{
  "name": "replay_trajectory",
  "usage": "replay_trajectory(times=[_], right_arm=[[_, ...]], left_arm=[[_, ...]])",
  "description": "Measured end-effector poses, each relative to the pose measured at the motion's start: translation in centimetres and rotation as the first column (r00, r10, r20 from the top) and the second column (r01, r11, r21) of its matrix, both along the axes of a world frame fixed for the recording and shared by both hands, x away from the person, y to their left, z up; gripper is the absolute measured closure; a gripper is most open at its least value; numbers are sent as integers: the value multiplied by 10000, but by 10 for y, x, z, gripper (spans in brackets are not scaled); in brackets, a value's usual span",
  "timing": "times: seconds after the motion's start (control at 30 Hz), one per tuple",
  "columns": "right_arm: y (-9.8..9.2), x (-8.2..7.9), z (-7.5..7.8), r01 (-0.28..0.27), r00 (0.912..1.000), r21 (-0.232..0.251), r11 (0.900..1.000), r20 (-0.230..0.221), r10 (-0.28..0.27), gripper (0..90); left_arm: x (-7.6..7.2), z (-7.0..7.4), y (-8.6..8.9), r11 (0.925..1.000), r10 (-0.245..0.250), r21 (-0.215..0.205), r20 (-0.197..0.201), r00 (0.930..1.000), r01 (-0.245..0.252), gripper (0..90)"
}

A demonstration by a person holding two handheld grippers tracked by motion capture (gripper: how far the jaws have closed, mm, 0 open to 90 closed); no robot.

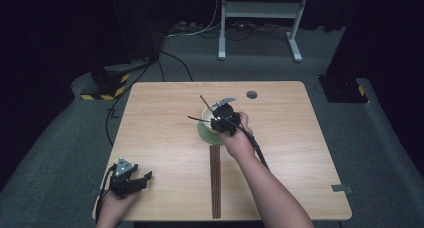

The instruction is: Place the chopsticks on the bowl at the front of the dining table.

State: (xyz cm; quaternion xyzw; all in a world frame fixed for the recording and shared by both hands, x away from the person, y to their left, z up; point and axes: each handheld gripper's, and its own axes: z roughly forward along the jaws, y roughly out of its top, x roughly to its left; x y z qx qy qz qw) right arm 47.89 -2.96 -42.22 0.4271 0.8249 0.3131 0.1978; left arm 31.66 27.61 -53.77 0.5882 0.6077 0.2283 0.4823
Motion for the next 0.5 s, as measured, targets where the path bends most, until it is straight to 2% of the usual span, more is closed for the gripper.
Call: replay_trajectory(times=[0.03,0.07,0.27,0.37,0.5], right_arm=[[-4,-8,0,-94,10000,192,9998,-31,95,587],[-7,-16,0,-150,9999,206,9997,-16,151,586],[-19,-59,-8,-376,9991,314,9988,184,371,576],[-23,-75,-12,-500,9982,252,9984,358,491,574],[-27,-92,-20,-723,9971,399,9966,265,712,613]], left_arm=[[0,0,0,10000,2,10,-4,10000,-2,332],[0,0,0,9999,-46,116,-31,10000,47,332],[0,0,0,10000,-20,75,-30,10000,20,332],[0,0,0,10000,-1,78,-11,10000,1,333],[0,0,0,9999,-41,137,-3,10000,41,334]])
